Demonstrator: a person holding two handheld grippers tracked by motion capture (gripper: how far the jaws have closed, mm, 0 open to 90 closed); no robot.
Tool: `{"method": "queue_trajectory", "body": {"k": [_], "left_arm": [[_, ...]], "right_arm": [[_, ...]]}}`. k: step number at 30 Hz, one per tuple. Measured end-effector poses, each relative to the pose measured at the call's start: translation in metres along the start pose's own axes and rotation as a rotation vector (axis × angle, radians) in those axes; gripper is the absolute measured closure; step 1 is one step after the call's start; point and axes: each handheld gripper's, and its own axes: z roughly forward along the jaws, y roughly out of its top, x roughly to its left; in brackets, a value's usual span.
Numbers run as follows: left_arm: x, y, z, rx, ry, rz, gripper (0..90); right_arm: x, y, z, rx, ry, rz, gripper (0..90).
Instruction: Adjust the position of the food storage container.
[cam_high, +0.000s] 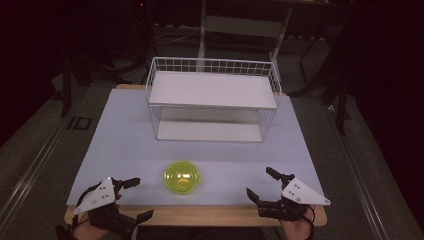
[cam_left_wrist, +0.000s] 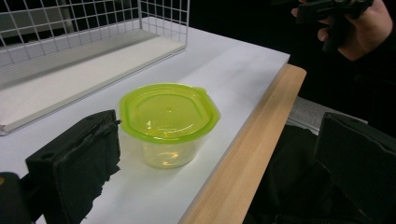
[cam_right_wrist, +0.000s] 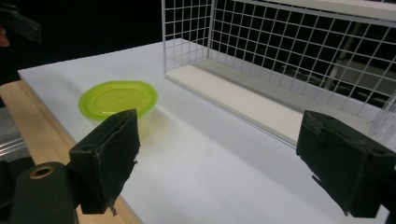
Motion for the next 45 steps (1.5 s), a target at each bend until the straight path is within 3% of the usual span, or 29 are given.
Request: {"method": "queue_trajectory", "body": {"k": [6,9,10,12,15,19,22,27,29,32,33,34,35,36,40,45], "left_arm": [[-0.002,0.002,0.0,-0.023,-0.034,-0.007,0.9],[0.0,0.005,0.001,-0.022,-0.05,-0.086,0.9],[0.001,0.005,0.003,-0.003,-0.051,-0.102,0.9],[0.001,0.005,0.006,0.025,-0.023,-0.086,0.9],[0.004,0.007,0.01,0.044,-0.04,-0.094,0.9],[0.008,0.007,0.022,0.122,-0.034,-0.076,3.8],[0.014,0.006,0.032,0.174,-0.022,-0.091,6.7],[0.024,0.002,0.044,0.272,0.046,-0.11,26.1],[0.027,0.0,0.046,0.305,0.036,-0.111,37.7],[0.03,-0.004,0.052,0.366,0.063,-0.101,56.5],[0.03,-0.004,0.052,0.366,0.063,-0.101,61.3],[0.034,-0.007,0.059,0.424,0.073,-0.105,61.3],[0.036,-0.008,0.063,0.431,0.069,-0.114,72.2],[0.037,-0.01,0.067,0.442,0.061,-0.117,76.4],[0.038,-0.015,0.08,0.487,0.056,-0.139,85.7],[0.04,-0.015,0.086,0.474,0.04,-0.164,88.4]], "right_arm": [[0.001,0.001,-0.002,-0.008,0.001,-0.001,12.8],[0.002,0.002,-0.002,-0.018,0.001,-0.011,12.7],[0.003,0.002,-0.002,-0.018,-0.001,-0.013,12.7],[0.003,0.002,-0.001,-0.021,0.006,-0.009,12.8],[0.003,0.002,0.0,-0.02,0.014,-0.01,12.8],[0.003,0.002,0.001,-0.024,0.021,-0.008,12.8],[0.003,0.002,0.001,-0.022,0.025,-0.004,12.8],[0.003,0.002,0.001,-0.024,0.033,-0.005,12.9],[0.003,0.002,0.002,-0.022,0.033,-0.003,13.0],[0.003,0.002,0.002,-0.019,0.034,-0.001,13.0],[0.003,0.002,0.002,-0.019,0.034,-0.001,13.0],[0.003,0.002,0.002,-0.019,0.036,-0.001,13.0],[0.003,0.002,0.002,-0.017,0.037,-0.001,13.1],[0.003,0.002,0.002,-0.016,0.039,-0.003,13.1],[0.004,0.002,0.002,-0.019,0.039,-0.006,13.1],[0.003,0.002,0.003,-0.014,0.045,0.005,13.2]]}}
